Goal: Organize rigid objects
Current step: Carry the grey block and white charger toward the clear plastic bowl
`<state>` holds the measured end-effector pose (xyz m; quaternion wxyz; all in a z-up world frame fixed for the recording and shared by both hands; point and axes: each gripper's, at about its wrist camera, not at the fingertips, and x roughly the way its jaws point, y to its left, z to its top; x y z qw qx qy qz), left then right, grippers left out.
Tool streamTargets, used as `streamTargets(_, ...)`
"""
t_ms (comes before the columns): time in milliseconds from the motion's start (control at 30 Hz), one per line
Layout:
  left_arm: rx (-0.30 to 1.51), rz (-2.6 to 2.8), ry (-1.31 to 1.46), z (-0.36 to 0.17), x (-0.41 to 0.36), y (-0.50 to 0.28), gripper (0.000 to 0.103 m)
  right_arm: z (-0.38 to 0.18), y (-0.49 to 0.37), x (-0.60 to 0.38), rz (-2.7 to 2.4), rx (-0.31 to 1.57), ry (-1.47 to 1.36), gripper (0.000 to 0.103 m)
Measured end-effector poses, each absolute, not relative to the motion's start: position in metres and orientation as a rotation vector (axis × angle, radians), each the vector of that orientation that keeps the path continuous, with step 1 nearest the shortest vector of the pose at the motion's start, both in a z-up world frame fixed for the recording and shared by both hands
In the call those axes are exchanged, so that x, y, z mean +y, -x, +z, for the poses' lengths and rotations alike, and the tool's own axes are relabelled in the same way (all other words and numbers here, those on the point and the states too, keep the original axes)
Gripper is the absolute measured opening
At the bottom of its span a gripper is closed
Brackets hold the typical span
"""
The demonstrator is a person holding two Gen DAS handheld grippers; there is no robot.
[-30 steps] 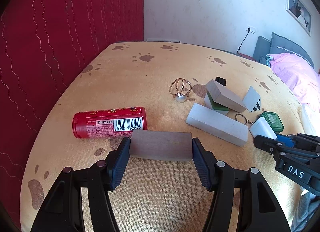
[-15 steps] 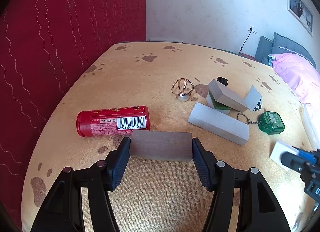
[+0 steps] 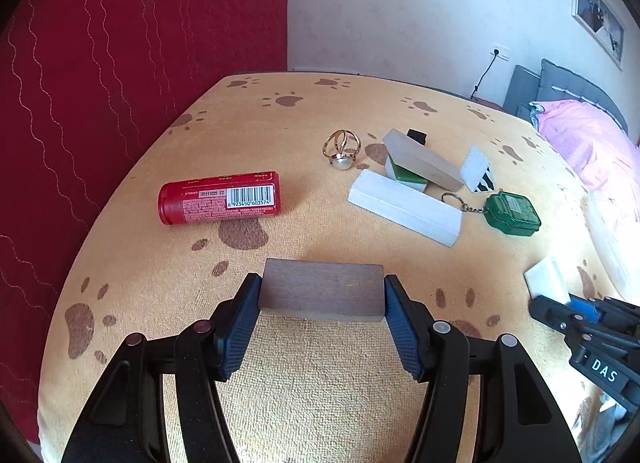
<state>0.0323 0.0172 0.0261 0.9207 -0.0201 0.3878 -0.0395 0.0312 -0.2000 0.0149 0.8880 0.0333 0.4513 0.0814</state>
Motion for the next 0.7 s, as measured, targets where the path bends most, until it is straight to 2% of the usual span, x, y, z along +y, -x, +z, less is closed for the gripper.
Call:
streamTargets(300, 0.777, -0.115, 0.011, 0.04, -0.004, -0.018, 0.062, 0.021, -0.024, -0.214, 0.181, 0.902, -0.145, 0.025)
streamTargets(700, 0.779, -0.188, -0.029, 0.051, -0.046, -0.008, 0.062, 0.048, 0.002, -0.283, 0.119, 0.798, -0.287, 0.025)
